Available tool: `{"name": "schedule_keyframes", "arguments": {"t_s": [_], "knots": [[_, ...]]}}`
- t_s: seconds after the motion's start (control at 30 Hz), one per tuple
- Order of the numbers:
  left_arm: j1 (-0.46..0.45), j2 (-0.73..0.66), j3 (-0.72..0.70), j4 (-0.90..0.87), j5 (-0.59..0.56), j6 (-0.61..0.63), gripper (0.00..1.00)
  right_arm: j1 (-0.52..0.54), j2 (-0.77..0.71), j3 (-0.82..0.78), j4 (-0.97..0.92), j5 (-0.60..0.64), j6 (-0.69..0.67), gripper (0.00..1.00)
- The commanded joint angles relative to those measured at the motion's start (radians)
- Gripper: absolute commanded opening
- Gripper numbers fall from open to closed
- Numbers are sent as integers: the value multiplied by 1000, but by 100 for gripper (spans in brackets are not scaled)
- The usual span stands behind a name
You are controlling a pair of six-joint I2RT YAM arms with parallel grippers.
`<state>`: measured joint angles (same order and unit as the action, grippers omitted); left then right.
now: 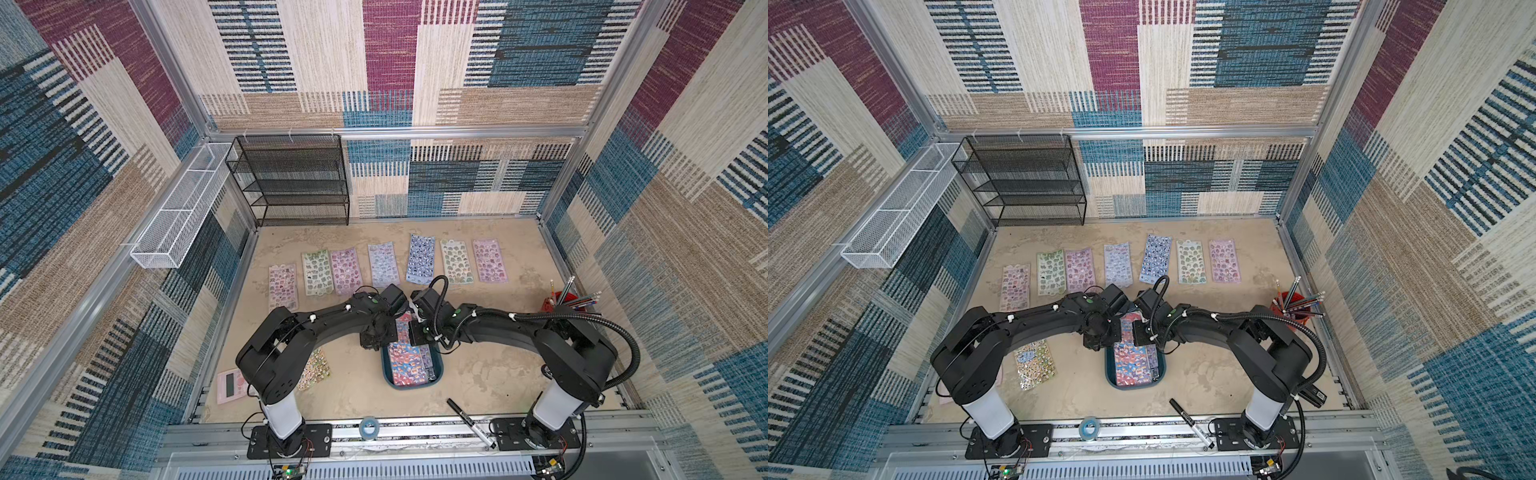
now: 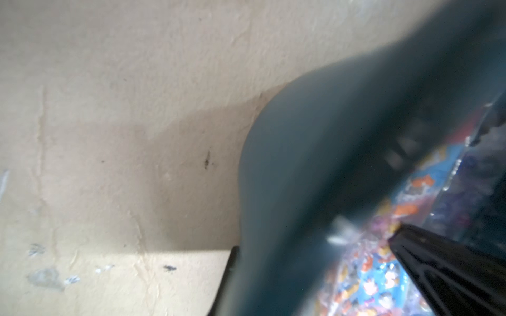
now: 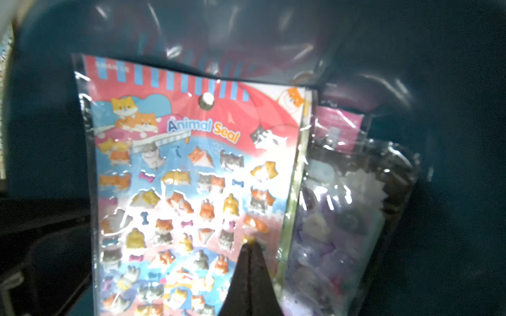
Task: Take the stickers out of the storage box
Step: Pick up the sticker from the storage box.
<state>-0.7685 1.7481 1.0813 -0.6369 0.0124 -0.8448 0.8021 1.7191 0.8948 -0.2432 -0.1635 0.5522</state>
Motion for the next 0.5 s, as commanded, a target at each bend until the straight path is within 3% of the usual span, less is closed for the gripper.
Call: {"name": "schedule_keyframes", "arguments": {"t_s": [0.0, 0.07, 0.17, 0.47], "knots": [[-9, -11, 31, 78, 82, 17, 25, 4, 55, -40, 5, -110, 38, 0], [-9, -36, 43, 63, 72, 25, 40, 0, 62, -59, 18, -105, 45, 0], [-8, -72, 59, 50, 58, 32, 50, -8, 74, -80, 30, -103, 52, 0], [0, -157, 47, 43, 47, 22, 53, -12, 73, -85, 14, -53, 70, 0]]}}
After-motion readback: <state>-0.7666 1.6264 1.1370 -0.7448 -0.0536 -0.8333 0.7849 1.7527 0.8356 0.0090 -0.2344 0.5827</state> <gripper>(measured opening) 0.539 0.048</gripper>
